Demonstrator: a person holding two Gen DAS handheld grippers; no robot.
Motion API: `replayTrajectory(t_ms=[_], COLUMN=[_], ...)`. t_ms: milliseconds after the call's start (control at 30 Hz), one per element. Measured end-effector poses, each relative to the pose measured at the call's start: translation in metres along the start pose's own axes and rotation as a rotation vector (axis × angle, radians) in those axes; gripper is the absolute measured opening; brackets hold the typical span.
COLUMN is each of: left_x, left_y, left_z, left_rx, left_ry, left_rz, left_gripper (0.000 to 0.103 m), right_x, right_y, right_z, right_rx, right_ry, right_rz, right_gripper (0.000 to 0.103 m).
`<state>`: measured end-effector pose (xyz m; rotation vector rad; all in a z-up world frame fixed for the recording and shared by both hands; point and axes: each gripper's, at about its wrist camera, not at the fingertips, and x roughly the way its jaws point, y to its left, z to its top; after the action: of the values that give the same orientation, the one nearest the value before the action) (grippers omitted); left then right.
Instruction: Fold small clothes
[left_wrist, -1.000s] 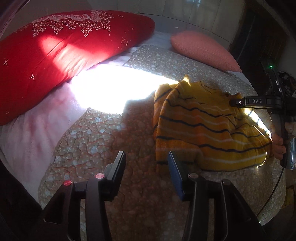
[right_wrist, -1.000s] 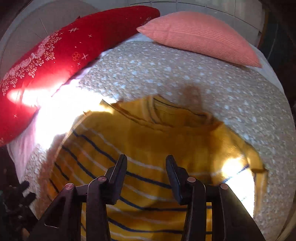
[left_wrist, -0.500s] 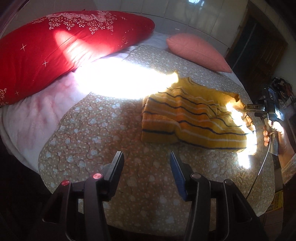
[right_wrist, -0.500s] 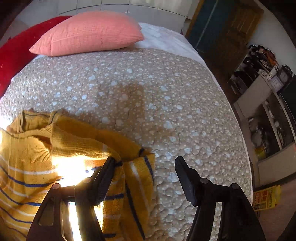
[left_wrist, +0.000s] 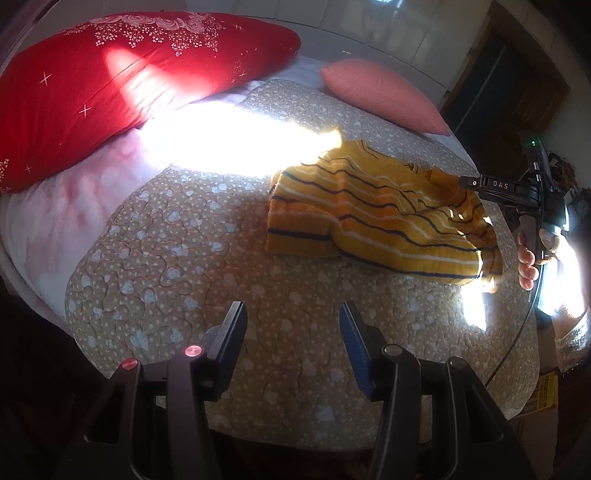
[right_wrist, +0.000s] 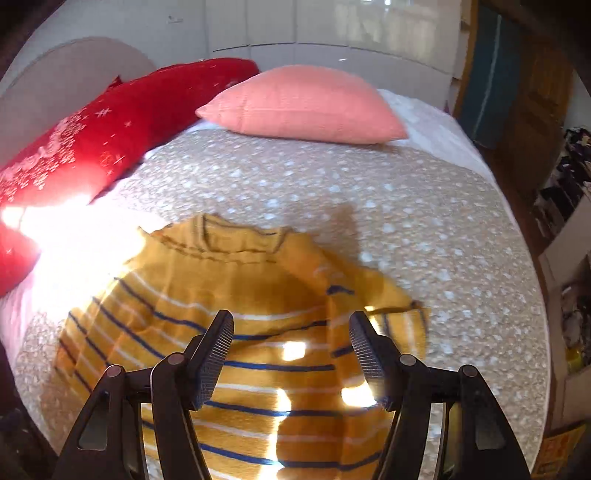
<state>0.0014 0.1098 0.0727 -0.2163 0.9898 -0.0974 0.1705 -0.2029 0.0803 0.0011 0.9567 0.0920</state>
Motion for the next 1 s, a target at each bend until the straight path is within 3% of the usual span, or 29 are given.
replayTrajectory(t_ms=[100, 200, 267, 333, 467, 500, 567, 700, 900, 1000], left_x=[0.004, 0.009, 0.012, 0.015, 0.020, 0.020, 0.016, 0.006, 0.005, 0.008], left_y=[0.003, 0.005, 0.007, 0.007, 0.004, 0.003, -0.002, -0.011, -0.022, -0.031], left_z=[0.000, 0.001, 0.001, 0.002, 0.001, 0.000, -0.001, -0.005, -0.010, -0.015], left_rx=[-0.005, -0.009, -0.015, -0.019, -0.015, -0.013, -0.010, 0.015, 0.028, 0.038], left_ry=[0.009, 0.019, 0.022, 0.028, 0.048, 0.050, 0.042, 0.022, 0.039, 0.056], left_rz=[0.002, 0.000, -0.004, -0.006, -0.017, -0.019, -0.028, -0.033, -0.045, -0.050], left_gripper=[0.052, 0.052, 0.052, 0.052, 0.052, 0.052, 0.052, 0.052, 0.055, 0.055], right_x=[0.036, 0.075, 0.092, 0.096, 0.071, 0.061, 0.039, -0.007, -0.067, -0.076], right_y=[0.010, -0.006, -0.035, -0.069, -0.117, -0.126, -0.139, -0.138, -0.088, -0.065], right_z=[0.003, 0.020, 0.033, 0.039, 0.032, 0.028, 0.021, -0.009, -0.096, -0.129], right_rx=[-0.030, -0.034, 0.037, 0.188, 0.501, 0.550, 0.581, 0.494, 0.251, 0.150], right_ry=[0.085, 0.132, 0.153, 0.165, 0.084, 0.058, 0.028, 0.021, 0.004, -0.022], right_rz=[0.001, -0.138, -0.204, -0.147, 0.124, 0.147, 0.082, 0.059, 0.070, 0.026], right_gripper=[0.054, 0.053, 0.052, 0.049, 0.050, 0.051, 0.054, 0.054, 0.054, 0.054])
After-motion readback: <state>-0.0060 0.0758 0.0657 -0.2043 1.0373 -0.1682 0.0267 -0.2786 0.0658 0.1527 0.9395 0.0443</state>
